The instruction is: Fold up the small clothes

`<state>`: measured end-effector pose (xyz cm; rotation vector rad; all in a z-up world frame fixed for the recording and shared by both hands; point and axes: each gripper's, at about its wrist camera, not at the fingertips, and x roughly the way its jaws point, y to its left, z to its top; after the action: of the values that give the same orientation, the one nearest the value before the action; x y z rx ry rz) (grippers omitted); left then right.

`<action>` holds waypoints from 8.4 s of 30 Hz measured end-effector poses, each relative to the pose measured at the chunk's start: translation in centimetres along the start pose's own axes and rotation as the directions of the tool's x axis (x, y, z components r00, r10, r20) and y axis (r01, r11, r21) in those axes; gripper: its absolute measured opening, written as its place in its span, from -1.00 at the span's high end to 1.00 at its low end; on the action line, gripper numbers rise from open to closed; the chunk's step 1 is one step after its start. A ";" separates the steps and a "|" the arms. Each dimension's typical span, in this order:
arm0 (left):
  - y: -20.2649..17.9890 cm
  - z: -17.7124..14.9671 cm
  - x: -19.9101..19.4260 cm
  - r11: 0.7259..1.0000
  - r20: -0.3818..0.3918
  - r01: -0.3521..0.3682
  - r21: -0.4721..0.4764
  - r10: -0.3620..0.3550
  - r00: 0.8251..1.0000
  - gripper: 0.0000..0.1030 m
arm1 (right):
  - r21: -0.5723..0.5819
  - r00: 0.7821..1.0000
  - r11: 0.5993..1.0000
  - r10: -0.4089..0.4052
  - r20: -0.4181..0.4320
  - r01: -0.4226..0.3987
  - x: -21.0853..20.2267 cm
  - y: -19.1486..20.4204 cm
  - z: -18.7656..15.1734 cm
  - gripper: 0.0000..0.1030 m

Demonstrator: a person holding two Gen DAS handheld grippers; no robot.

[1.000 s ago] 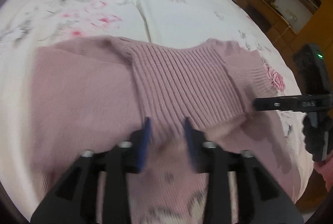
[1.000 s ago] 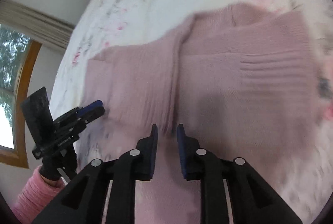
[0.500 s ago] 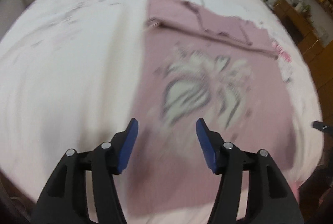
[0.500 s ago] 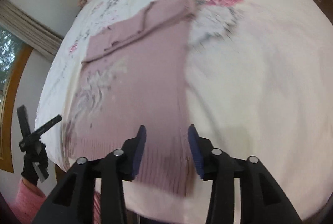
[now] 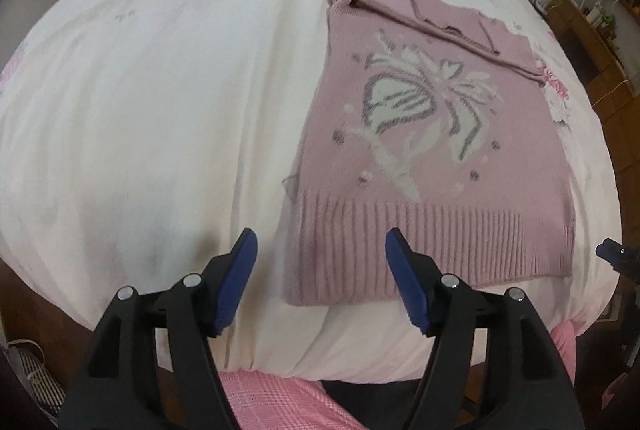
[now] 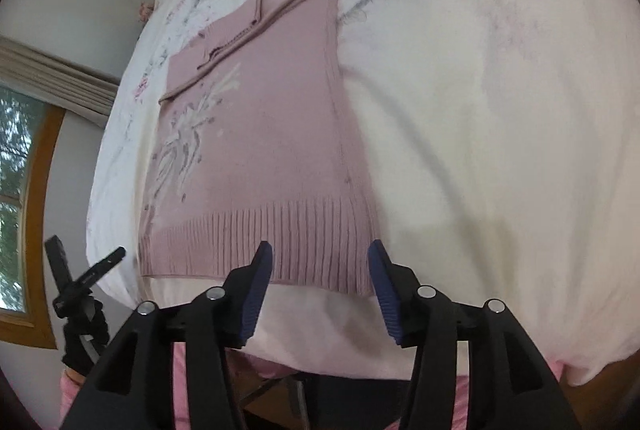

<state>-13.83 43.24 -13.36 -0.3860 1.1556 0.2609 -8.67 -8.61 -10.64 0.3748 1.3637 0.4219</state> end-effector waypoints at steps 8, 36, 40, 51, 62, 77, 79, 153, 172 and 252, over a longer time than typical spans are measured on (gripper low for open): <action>2.1 -1.1 1.5 0.999 -0.057 0.019 -0.049 -0.022 0.998 -0.31 | 0.021 0.998 0.999 -0.031 -0.062 0.032 2.3 -1.6 -0.8 -0.10; 2.2 -1.3 5.0 0.958 -0.115 0.177 -0.225 -0.207 0.972 0.81 | 0.033 0.990 0.999 0.014 -0.142 -0.010 6.5 -2.0 -1.4 0.63; 1.8 -1.0 4.0 0.957 -0.086 0.197 -0.213 -0.219 0.972 0.85 | 0.037 0.985 0.994 0.104 -0.136 -0.100 5.3 -1.5 -1.0 0.69; 0.8 5.4 0.2 0.938 0.054 0.296 -0.178 -0.291 0.955 0.85 | 0.140 0.932 0.923 0.362 -0.007 -0.358 0.6 -0.7 5.5 0.69; 0.4 14.1 4.5 0.948 0.070 0.265 -0.178 -0.257 0.964 0.85 | 0.222 0.939 0.915 0.345 0.001 -0.336 3.0 -1.2 14.6 0.69; 2.8 17.6 8.6 0.888 0.059 0.363 -0.282 -0.362 0.930 0.21 | 0.231 0.971 0.947 0.237 -0.035 -0.223 6.4 -3.7 19.3 0.38; 3.7 17.5 7.6 0.883 0.086 0.378 -0.278 -0.369 0.925 0.15 | 0.206 0.975 0.956 0.220 -0.029 -0.210 5.7 -3.9 19.2 0.34; -7.9 25.7 -0.9 0.963 0.411 0.094 0.253 -0.195 0.891 0.83 | -0.347 0.964 0.935 0.154 0.215 -0.072 -2.4 10.1 25.2 0.81; -9.2 37.8 11.3 0.984 0.360 -0.029 0.173 -0.036 0.932 0.83 | -0.253 0.978 0.964 -0.021 0.208 0.075 8.8 10.5 39.6 0.81; -11.7 27.9 17.0 0.989 0.100 0.063 0.134 -0.077 0.992 -0.26 | 0.084 0.983 0.980 0.184 -0.010 -0.183 12.1 -2.6 30.1 -0.23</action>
<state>20.60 44.52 -17.47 -0.2933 1.0473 0.1409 23.07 -5.24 -17.21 0.5695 1.3715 0.5229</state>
